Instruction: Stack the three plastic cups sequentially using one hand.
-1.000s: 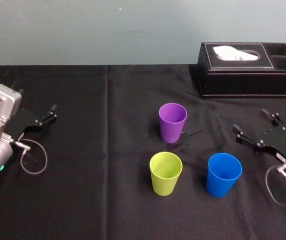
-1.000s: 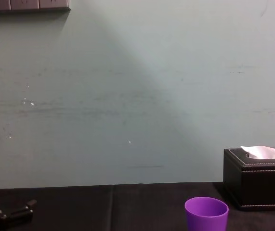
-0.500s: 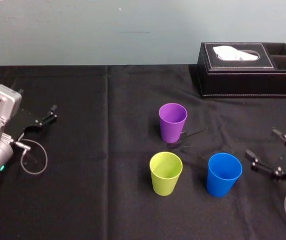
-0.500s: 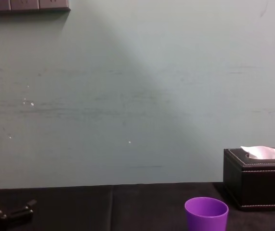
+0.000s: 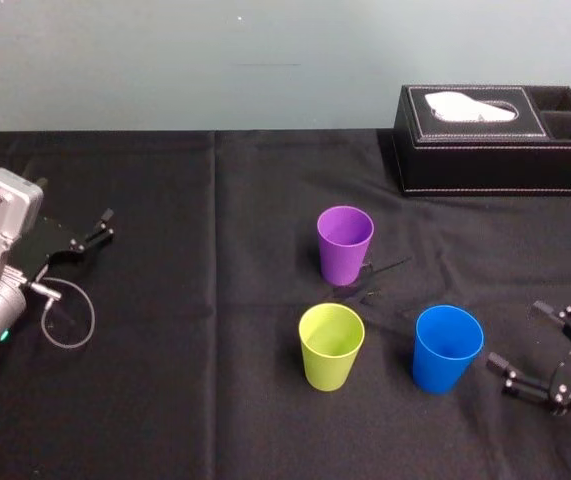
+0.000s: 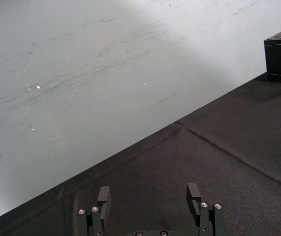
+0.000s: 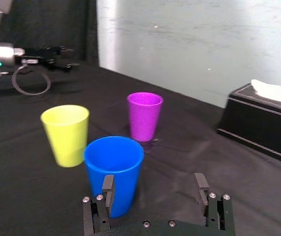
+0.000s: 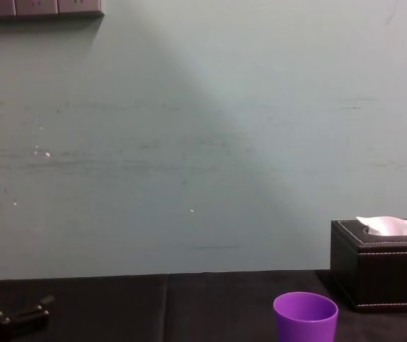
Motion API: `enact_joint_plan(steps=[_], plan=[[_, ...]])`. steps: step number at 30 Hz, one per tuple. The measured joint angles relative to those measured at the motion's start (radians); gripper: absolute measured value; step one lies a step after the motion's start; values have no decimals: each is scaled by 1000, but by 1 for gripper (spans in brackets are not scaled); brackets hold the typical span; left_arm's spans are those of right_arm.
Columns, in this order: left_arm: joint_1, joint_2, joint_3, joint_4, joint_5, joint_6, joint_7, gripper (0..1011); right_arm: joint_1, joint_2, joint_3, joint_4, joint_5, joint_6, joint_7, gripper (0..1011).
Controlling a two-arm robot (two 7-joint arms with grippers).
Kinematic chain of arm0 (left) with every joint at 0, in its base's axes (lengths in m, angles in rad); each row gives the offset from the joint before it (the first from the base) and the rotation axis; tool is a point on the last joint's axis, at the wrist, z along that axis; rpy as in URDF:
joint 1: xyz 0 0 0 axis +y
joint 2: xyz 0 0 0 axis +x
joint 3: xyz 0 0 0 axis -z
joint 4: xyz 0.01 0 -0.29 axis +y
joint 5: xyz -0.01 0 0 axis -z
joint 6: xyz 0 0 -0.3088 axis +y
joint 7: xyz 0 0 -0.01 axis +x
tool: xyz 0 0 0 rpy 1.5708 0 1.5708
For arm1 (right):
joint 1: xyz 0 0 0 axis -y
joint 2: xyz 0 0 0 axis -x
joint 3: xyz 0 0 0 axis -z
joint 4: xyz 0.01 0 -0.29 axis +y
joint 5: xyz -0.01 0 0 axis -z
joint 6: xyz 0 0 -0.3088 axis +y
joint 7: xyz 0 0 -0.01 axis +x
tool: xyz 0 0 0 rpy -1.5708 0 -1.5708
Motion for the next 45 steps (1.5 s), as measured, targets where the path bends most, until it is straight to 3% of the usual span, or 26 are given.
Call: enact_joint_plan(steps=[9,23,31,45], plan=[[0,0,0,0,0,0,0,1012,24,-22,-22,18,-8,3,68,1003],[0,0,0,0,0,0,0,1011,90,-85,-50,69,44,39,181,1003],[0,0,0,0,0,0,0,1011,103,-110,-51,80,40,57,200,1003],[0,0,0,0,0,0,0,1011,142,-144,-67,101,-15,93,205,1003]])
